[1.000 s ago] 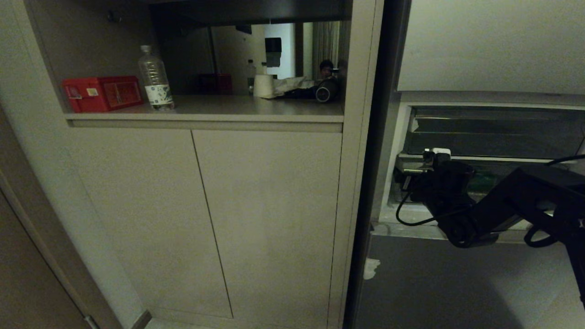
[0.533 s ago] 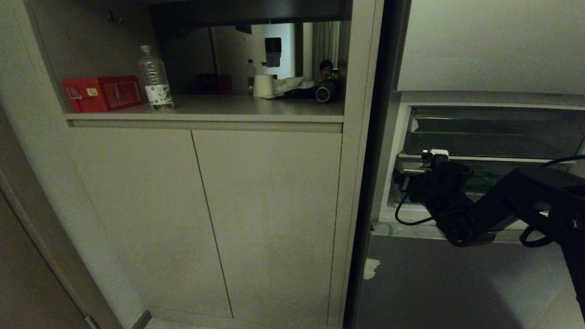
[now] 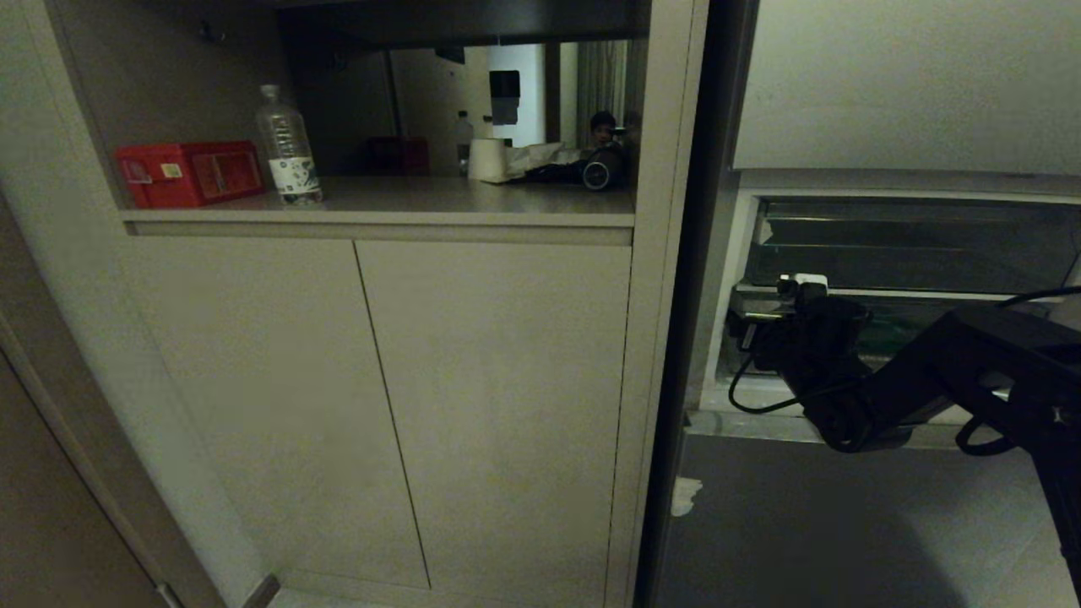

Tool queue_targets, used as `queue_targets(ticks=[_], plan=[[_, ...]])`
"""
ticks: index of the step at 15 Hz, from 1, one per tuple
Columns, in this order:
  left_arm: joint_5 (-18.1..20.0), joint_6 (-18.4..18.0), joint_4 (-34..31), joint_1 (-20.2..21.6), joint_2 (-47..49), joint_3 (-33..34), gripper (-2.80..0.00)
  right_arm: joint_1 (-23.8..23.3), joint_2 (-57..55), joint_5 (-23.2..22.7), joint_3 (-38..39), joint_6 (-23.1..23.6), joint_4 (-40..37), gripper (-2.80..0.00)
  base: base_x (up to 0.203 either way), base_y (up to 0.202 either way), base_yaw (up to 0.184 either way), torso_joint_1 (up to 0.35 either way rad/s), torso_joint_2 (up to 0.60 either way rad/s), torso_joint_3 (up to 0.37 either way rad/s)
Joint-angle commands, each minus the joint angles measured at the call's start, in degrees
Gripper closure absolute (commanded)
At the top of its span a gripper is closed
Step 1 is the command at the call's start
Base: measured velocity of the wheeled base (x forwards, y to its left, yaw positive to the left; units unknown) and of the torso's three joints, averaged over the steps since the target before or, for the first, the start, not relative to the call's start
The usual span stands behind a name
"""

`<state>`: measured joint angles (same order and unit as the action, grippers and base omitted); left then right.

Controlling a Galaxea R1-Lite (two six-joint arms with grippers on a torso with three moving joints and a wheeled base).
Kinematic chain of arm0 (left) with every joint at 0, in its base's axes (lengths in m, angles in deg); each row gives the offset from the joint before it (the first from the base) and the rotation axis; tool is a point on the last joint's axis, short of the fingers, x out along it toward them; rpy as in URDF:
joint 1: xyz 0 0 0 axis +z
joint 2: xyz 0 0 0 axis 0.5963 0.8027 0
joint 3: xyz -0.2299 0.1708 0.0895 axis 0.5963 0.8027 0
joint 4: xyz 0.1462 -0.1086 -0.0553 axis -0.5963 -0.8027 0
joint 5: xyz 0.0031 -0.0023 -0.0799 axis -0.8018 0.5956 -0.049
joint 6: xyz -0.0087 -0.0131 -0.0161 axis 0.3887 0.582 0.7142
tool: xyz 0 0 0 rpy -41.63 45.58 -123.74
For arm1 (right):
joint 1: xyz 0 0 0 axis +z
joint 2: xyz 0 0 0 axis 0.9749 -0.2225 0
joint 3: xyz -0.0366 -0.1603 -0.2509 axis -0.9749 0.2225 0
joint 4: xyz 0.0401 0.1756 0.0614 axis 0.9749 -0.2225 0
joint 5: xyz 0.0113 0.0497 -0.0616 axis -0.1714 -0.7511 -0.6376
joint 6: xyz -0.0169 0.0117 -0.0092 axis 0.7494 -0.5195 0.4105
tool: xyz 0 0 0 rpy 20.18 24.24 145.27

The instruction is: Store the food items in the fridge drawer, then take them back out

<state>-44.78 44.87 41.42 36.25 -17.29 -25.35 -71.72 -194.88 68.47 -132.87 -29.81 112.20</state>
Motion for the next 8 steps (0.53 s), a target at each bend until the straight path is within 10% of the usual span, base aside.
queue_targets(ticks=[1,8], plan=[[0.00,0.02,-0.03,0.00,0.01,-0.01,0.00,0.02,-0.15,0.06,0.19,-0.04,0.34,0.00,0.000,0.000,0.000,0.000,0.00,0.000],[0.00,0.02,-0.03,0.00,0.01,-0.01,0.00,3.96,-0.07,1.28,0.63,0.05,0.34,0.00,0.000,0.000,0.000,0.000,0.00,0.000]])
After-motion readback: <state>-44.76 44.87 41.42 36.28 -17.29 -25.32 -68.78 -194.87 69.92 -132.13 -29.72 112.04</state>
